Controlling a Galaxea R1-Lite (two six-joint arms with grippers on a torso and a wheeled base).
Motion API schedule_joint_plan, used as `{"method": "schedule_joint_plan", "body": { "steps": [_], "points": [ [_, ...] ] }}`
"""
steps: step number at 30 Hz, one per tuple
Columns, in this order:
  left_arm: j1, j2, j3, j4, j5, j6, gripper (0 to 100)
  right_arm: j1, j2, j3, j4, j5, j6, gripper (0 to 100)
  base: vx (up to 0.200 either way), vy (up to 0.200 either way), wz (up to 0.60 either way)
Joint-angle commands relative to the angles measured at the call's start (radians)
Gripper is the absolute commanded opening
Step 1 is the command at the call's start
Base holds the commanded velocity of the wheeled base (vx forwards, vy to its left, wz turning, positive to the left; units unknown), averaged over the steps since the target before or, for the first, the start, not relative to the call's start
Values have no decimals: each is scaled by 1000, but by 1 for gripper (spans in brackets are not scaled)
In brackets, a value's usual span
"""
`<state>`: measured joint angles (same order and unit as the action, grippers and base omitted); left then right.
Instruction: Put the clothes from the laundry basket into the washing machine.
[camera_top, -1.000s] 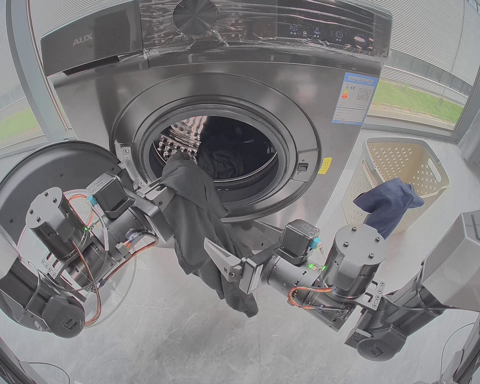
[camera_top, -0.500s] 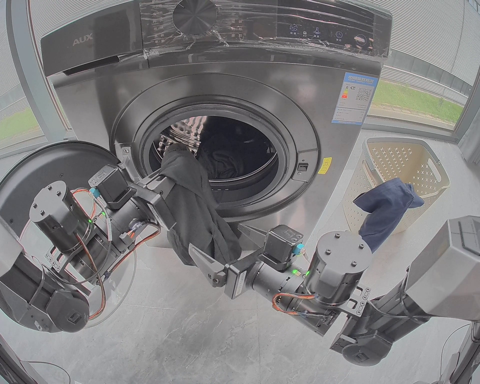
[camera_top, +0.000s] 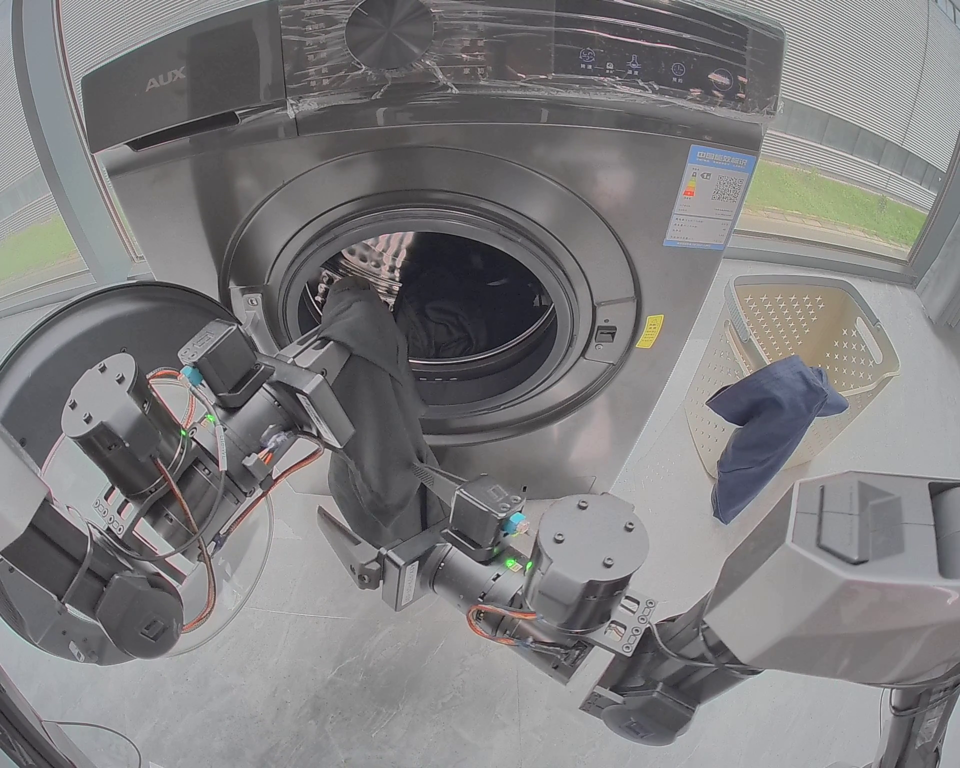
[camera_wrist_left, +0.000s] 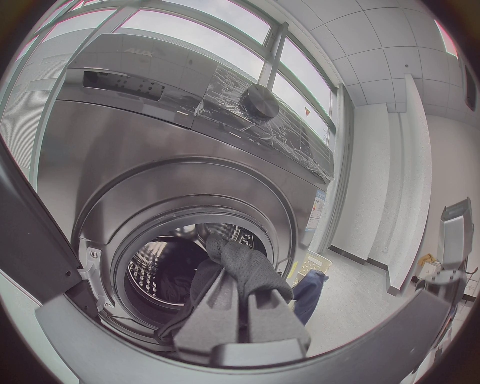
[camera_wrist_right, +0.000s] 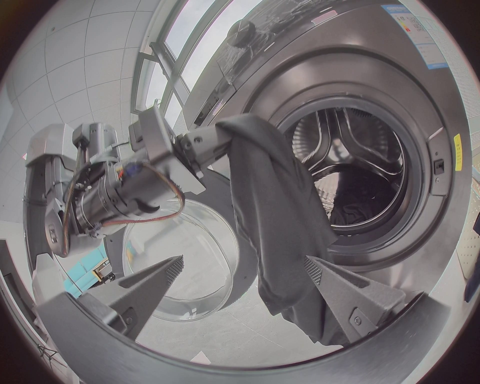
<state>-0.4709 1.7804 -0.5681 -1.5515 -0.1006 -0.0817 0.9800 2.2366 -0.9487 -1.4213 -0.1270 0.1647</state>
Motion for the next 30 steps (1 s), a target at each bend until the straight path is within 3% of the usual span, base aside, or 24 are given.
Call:
{"method": "schedule_joint_plan", "body": {
  "steps": [1,7,11,12,25,30],
  "points": [
    [0,16,-27,-1,24,-9,0,-6,84,-44,-1,0,-2,100,0,0,0],
    [-2,16,-46,-1,41,-13,0,-38,127,-111,7,0,-11,100,0,0,0],
    [-9,10,-46,-1,42,-33,0,-57,161,-159,5,-2,-14,100,0,0,0],
    [-15,8,-47,-1,44,-38,0,-58,166,-171,7,-2,-14,0,0,0,0],
    [-18,10,-46,-1,48,-49,0,-53,141,-182,7,-11,-14,0,0,0,0],
    [0,20,-49,1,47,-50,0,-32,11,-19,7,-11,-14,0,0,0,0]
  ]
}}
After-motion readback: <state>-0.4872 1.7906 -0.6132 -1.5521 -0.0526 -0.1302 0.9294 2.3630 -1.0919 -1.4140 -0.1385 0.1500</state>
